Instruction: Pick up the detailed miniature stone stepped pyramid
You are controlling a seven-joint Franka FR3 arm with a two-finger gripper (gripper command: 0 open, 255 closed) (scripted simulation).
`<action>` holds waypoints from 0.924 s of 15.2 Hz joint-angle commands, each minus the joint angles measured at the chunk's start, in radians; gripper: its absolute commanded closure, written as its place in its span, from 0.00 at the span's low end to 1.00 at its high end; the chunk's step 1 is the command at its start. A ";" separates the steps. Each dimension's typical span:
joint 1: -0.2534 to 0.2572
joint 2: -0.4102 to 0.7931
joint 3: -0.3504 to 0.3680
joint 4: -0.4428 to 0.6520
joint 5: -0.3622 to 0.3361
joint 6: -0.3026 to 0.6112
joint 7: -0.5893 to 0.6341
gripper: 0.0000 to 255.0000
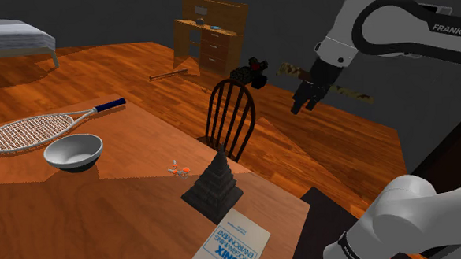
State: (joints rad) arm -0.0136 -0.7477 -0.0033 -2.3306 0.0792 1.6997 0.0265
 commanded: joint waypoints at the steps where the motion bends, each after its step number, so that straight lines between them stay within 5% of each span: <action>1: 0.000 0.000 0.000 0.000 0.000 0.000 0.000 0.00; 14: 0.088 0.266 0.160 -0.121 0.029 0.399 0.037 0.00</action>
State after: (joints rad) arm 0.0691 -0.5046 0.1465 -2.4445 0.1094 2.0667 0.0633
